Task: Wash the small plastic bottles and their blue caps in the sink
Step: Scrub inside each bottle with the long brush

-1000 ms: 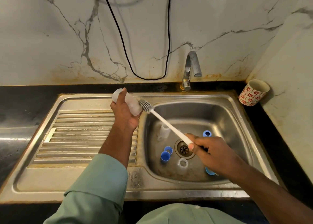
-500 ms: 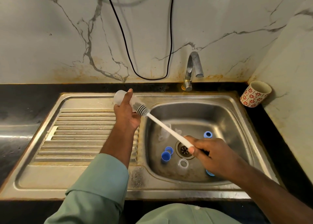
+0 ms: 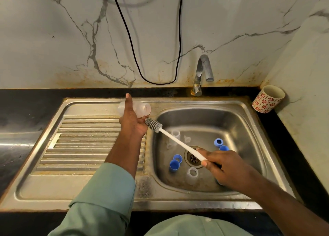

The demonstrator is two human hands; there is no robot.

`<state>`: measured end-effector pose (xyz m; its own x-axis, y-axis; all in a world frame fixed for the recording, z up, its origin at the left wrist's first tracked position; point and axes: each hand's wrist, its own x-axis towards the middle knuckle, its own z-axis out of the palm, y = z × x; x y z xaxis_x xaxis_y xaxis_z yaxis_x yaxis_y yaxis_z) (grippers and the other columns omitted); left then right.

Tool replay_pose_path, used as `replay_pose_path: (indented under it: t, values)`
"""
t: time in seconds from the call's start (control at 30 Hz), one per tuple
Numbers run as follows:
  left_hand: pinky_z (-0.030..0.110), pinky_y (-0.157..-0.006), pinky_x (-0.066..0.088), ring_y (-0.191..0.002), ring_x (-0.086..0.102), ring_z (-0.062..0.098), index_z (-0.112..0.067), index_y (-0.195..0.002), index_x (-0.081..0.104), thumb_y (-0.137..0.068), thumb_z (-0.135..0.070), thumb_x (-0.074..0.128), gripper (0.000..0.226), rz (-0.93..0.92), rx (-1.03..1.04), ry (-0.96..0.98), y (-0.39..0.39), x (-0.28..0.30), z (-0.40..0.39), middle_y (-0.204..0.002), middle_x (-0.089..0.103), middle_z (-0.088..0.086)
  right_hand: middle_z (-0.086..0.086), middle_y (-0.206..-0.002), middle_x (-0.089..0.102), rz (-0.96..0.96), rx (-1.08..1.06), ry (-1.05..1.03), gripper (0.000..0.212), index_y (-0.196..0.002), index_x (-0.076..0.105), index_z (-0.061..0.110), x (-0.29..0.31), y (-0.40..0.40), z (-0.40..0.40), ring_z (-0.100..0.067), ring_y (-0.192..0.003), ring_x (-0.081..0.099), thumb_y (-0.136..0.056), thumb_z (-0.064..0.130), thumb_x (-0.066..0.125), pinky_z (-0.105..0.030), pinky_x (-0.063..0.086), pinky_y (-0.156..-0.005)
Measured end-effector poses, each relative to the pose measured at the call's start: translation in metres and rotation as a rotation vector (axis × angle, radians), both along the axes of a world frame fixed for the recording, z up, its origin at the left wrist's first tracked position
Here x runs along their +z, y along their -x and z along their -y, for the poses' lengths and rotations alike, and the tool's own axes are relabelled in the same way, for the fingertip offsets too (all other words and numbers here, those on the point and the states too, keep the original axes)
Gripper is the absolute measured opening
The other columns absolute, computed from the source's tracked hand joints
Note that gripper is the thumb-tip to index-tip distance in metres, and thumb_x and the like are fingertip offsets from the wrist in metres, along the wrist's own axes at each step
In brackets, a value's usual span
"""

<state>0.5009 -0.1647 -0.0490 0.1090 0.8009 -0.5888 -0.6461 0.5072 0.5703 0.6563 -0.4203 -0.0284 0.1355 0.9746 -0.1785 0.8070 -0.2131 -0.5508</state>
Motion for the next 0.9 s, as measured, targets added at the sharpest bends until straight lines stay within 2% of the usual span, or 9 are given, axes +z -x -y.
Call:
replay_pose_path:
  t: [0.1,0.2,0.27,0.33,0.47,0.57,0.67,0.8,0.9]
  values:
    - [0.045,-0.072,0.062,-0.105,0.063,0.034,-0.018,-0.136,0.043,-0.073,-0.047,0.083,0.08,-0.008,-0.041,-0.013,0.0,-0.002,0.0,-0.127,0.055,0.016,0.014,-0.058,0.051,-0.034,-0.04,0.009,0.019,-0.106,0.067,0.038,-0.002,-0.002,0.002,-0.002,-0.059,0.05,-0.098,0.028,0.053,-0.023,0.046,-0.055]
    - [0.052,-0.077,0.06,-0.107,0.063,0.036,-0.02,-0.135,0.044,-0.073,-0.049,0.083,0.079,-0.015,-0.169,-0.03,-0.002,-0.007,0.007,-0.128,0.056,0.018,0.028,-0.054,0.055,-0.12,-0.222,-0.081,0.03,-0.126,0.062,0.03,0.006,-0.003,-0.001,0.002,-0.05,0.05,-0.098,0.023,0.055,-0.012,0.038,-0.048]
    - [0.058,-0.077,0.058,-0.111,0.061,0.037,-0.024,-0.137,0.044,-0.062,-0.056,0.087,0.092,-0.027,-0.239,-0.047,-0.002,-0.009,0.012,-0.13,0.055,0.016,0.034,-0.054,0.055,-0.174,-0.285,-0.11,0.028,-0.124,0.064,0.023,0.014,-0.003,-0.003,0.003,-0.048,0.049,-0.097,0.021,0.056,-0.01,0.037,-0.046]
    - [0.05,-0.074,0.058,-0.112,0.061,0.034,-0.025,-0.139,0.045,-0.059,-0.065,0.082,0.097,-0.003,-0.307,-0.099,-0.002,-0.009,0.015,-0.133,0.055,0.015,0.03,-0.057,0.056,-0.185,-0.214,-0.107,0.028,-0.123,0.065,0.026,0.022,0.002,-0.003,0.002,-0.049,0.049,-0.097,0.022,0.056,-0.011,0.038,-0.048]
    - [0.037,-0.065,0.057,-0.096,0.061,0.023,-0.026,-0.138,0.048,-0.083,-0.062,0.063,0.067,0.008,-0.32,-0.177,-0.008,-0.006,0.017,-0.114,0.059,0.009,0.017,-0.058,0.051,-0.205,-0.158,-0.123,0.029,-0.124,0.065,0.03,0.021,0.019,-0.008,-0.002,-0.047,0.043,-0.099,0.023,0.052,-0.013,0.036,-0.047]
    - [0.032,-0.062,0.057,-0.086,0.058,0.02,-0.023,-0.135,0.049,-0.089,-0.059,0.059,0.059,0.049,-0.287,-0.198,-0.01,-0.001,0.019,-0.104,0.057,0.006,0.026,-0.058,0.054,-0.195,-0.156,-0.15,0.029,-0.125,0.064,0.025,0.021,0.028,-0.019,-0.002,-0.046,0.047,-0.1,0.021,0.051,-0.011,0.035,-0.046]
    - [0.036,-0.062,0.058,-0.099,0.062,0.026,-0.02,-0.14,0.042,-0.088,-0.059,0.06,0.068,0.036,-0.133,-0.188,-0.001,0.006,0.009,-0.12,0.056,0.011,0.036,-0.058,0.055,-0.213,-0.133,-0.077,0.025,-0.119,0.066,0.024,0.027,0.032,-0.015,0.0,-0.045,0.049,-0.101,0.019,0.049,-0.011,0.036,-0.046]
    - [0.036,-0.058,0.056,-0.094,0.062,0.03,-0.019,-0.138,0.041,-0.079,-0.062,0.062,0.076,-0.097,-0.196,-0.24,-0.014,0.008,0.025,-0.118,0.058,0.016,0.01,-0.056,0.059,-0.271,-0.229,-0.074,0.02,-0.106,0.068,0.024,0.037,0.041,-0.028,0.001,-0.043,0.051,-0.101,0.026,0.049,-0.013,0.039,-0.042]
    - [0.034,-0.056,0.054,-0.089,0.061,0.029,-0.014,-0.136,0.044,-0.078,-0.07,0.056,0.081,-0.095,-0.233,-0.206,-0.026,0.01,0.037,-0.111,0.057,0.015,0.007,-0.052,0.053,-0.24,-0.246,-0.089,0.019,-0.089,0.06,0.036,0.041,0.044,-0.042,0.004,-0.042,0.053,-0.102,0.029,0.048,-0.011,0.037,-0.041]
